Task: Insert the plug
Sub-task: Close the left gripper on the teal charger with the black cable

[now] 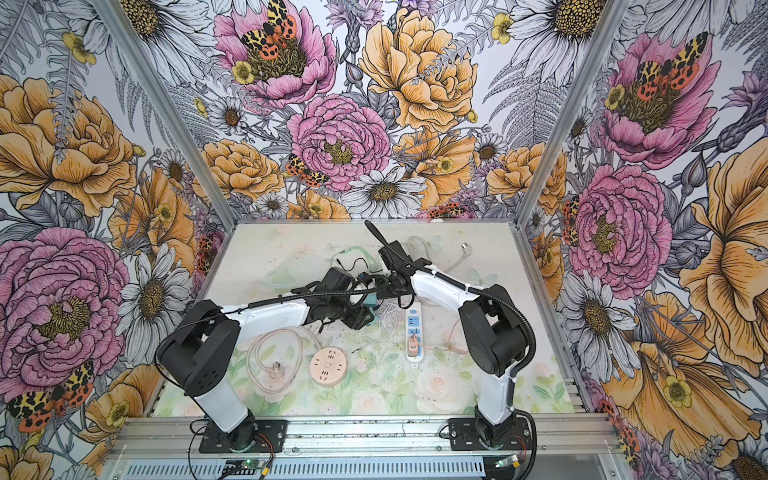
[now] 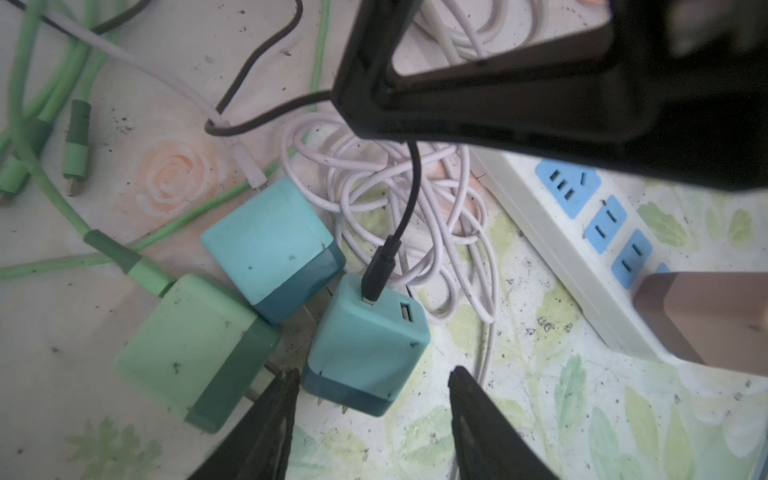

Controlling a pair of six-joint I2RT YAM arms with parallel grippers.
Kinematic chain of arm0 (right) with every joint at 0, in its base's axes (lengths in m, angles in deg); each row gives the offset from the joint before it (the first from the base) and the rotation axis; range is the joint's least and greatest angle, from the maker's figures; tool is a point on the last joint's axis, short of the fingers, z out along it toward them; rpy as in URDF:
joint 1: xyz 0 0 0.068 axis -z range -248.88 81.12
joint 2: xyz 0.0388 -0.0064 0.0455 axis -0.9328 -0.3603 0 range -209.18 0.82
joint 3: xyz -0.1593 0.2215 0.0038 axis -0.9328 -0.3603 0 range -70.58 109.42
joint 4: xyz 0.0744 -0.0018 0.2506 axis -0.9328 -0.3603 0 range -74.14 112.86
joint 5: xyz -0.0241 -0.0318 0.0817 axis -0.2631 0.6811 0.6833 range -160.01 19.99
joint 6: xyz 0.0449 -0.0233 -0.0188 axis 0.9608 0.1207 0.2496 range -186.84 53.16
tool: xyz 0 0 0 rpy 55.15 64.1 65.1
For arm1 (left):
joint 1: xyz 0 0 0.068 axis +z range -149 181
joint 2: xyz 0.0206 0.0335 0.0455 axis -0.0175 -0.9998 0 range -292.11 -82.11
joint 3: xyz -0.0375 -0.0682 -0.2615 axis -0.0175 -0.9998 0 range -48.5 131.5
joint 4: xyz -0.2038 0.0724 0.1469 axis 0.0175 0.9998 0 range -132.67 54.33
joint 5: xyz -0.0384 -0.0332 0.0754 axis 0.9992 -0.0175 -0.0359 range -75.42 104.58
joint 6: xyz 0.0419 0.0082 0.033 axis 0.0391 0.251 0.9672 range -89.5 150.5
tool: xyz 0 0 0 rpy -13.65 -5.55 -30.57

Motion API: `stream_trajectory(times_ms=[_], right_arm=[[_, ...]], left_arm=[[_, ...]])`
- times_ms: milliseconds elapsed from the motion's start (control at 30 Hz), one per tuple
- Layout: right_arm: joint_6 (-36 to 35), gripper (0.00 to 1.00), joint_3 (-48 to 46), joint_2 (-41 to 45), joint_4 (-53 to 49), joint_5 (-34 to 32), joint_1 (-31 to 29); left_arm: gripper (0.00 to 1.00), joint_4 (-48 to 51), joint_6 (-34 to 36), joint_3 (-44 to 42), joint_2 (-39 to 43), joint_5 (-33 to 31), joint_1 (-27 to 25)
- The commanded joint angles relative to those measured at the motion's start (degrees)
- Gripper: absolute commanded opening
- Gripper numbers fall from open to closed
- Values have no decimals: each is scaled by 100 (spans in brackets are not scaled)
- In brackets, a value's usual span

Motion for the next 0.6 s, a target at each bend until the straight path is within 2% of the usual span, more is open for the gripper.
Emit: stream_trajectory(times_ms=[0, 567], right_arm=[[99, 0, -21, 213, 66, -115, 37], [155, 0, 5, -3, 66, 113, 45]], left_arm=[[60, -80, 197, 75, -144, -33, -141], [60, -441, 276, 208, -538, -418, -218]])
